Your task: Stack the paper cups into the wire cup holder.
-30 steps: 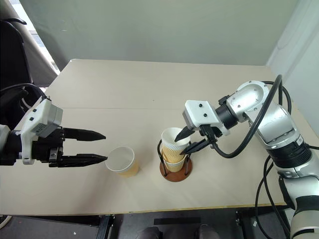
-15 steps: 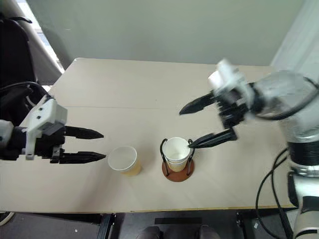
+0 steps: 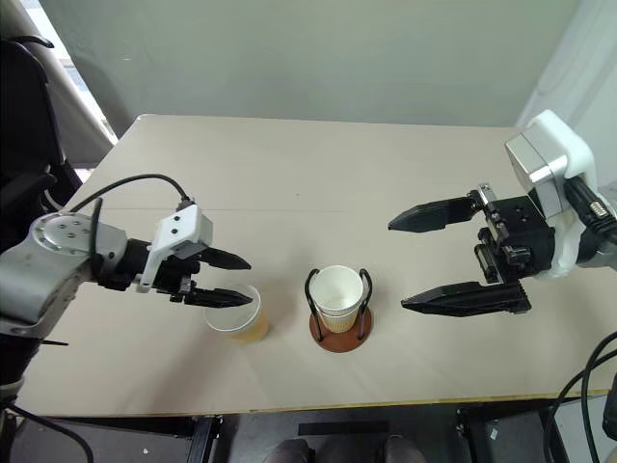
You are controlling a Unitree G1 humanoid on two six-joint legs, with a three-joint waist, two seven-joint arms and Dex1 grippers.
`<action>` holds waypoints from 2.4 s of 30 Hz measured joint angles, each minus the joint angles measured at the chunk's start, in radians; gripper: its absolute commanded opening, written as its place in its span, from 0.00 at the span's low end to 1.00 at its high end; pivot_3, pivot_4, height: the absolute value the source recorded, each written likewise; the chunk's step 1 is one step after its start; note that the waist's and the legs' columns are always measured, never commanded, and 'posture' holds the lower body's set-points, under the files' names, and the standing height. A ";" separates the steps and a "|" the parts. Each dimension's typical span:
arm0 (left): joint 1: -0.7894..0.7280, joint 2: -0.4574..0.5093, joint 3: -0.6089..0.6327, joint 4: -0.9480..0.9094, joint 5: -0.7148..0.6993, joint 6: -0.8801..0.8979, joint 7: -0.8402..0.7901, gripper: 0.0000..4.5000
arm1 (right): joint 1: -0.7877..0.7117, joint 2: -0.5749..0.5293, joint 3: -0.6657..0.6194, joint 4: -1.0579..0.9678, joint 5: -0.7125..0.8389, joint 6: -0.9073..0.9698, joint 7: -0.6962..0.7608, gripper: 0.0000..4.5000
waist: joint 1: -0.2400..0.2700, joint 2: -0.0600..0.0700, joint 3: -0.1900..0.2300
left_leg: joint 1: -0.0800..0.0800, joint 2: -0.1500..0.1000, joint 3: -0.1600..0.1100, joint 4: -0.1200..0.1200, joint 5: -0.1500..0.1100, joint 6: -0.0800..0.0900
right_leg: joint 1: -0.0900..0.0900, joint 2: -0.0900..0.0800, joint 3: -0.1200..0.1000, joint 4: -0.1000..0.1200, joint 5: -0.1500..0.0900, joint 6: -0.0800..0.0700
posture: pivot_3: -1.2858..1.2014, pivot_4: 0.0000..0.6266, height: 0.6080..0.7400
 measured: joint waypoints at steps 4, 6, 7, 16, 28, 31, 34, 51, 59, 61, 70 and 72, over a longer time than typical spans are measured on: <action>-0.007 0.000 -0.007 0.026 0.031 -0.014 -0.028 0.77 | 0.038 -0.022 -0.026 -0.023 0.050 0.003 -0.060 0.99 | 0.000 0.000 0.000 | 0.000 0.000 -0.001 0.000 0.000 0.000 | 0.000 0.000 0.000 0.000 0.000 0.000 | 0.52 0.24 1.00; -0.010 0.011 -0.007 0.030 0.036 -0.017 -0.052 0.77 | 0.055 -0.034 -0.026 -0.033 0.069 0.003 -0.081 0.99 | 0.000 0.000 0.000 | 0.000 0.000 -0.002 0.000 0.000 0.000 | 0.000 0.000 0.000 0.000 0.000 0.001 | 0.52 0.24 1.00; -0.012 0.017 -0.007 0.032 0.044 -0.018 -0.064 0.77 | 0.059 -0.038 -0.026 -0.038 0.075 0.001 -0.088 0.99 | 0.000 0.000 0.000 | 0.000 0.001 -0.002 0.000 0.000 0.000 | 0.000 0.001 0.000 0.000 0.000 0.001 | 0.52 0.24 1.00; -0.030 -0.023 -0.076 0.051 0.146 -0.040 -0.073 0.48 | 0.107 -0.079 -0.027 -0.048 0.101 -0.023 -0.121 1.00 | 0.003 0.000 0.000 | -0.001 0.001 -0.005 0.001 0.000 0.001 | 0.000 0.001 0.000 -0.002 0.001 0.002 | 0.52 0.24 1.00; -0.047 -0.028 -0.077 0.050 0.149 -0.037 -0.153 0.00 | 0.182 -0.147 -0.051 -0.044 0.086 -0.070 -0.118 1.00 | 0.003 0.000 0.000 | -0.001 0.002 -0.004 0.000 -0.001 0.001 | 0.000 0.001 0.000 -0.002 0.001 0.003 | 0.52 0.24 1.00; -0.067 -0.028 -0.071 0.050 0.122 -0.037 -0.186 0.00 | 0.206 -0.166 -0.076 -0.038 0.075 -0.079 -0.115 1.00 | 0.005 0.000 0.000 | -0.001 0.002 -0.004 0.000 -0.001 0.001 | 0.000 0.001 0.000 -0.002 0.002 0.003 | 0.52 0.24 1.00; -0.157 -0.062 -0.041 0.070 0.063 -0.033 -0.224 0.00 | 0.238 -0.183 -0.113 -0.034 0.075 -0.084 -0.102 1.00 | 0.012 0.000 0.000 | -0.002 0.002 -0.004 0.001 -0.001 0.001 | 0.001 0.001 0.000 -0.002 0.002 0.003 | 0.52 0.24 1.00; -0.662 -0.433 -0.082 0.412 -0.130 -0.182 -0.295 0.00 | 0.346 -0.210 -0.226 -0.083 0.098 -0.086 -0.128 1.00 | 0.019 0.000 0.000 | -0.005 0.002 0.004 0.006 -0.005 0.008 | 0.005 0.002 0.004 -0.015 0.009 0.016 | 0.52 0.24 1.00; -0.663 -0.430 -0.282 0.416 -0.132 -0.298 -0.296 0.00 | 0.391 -0.210 -0.287 -0.122 0.139 -0.078 -0.178 1.00 | 0.020 0.000 0.000 | -0.008 0.000 0.003 0.014 -0.007 0.013 | 0.004 0.002 0.010 -0.017 0.011 0.022 | 0.52 0.24 1.00; -0.663 -0.427 -0.300 0.419 -0.125 -0.319 -0.296 0.00 | 0.404 -0.212 -0.301 -0.126 0.142 -0.075 -0.185 1.00 | 0.020 0.000 0.000 | -0.008 -0.001 0.003 0.016 -0.008 0.014 | 0.005 0.002 0.011 -0.017 0.011 0.023 | 0.52 0.24 1.00; -0.661 -0.435 -0.347 0.442 -0.049 -0.386 -0.297 0.00 | 0.428 -0.216 -0.326 -0.146 0.160 -0.071 -0.209 1.00 | 0.020 0.000 0.000 | -0.008 -0.008 0.005 0.020 -0.010 0.018 | 0.005 0.001 0.021 -0.017 0.012 0.031 | 0.52 0.24 1.00; -0.657 -0.440 -0.351 0.442 -0.030 -0.397 -0.297 0.00 | 0.429 -0.216 -0.326 -0.149 0.160 -0.071 -0.213 1.00 | 0.020 0.000 0.000 | -0.008 -0.008 0.005 0.020 -0.010 0.018 | 0.005 0.000 0.021 -0.017 0.011 0.031 | 0.52 0.24 1.00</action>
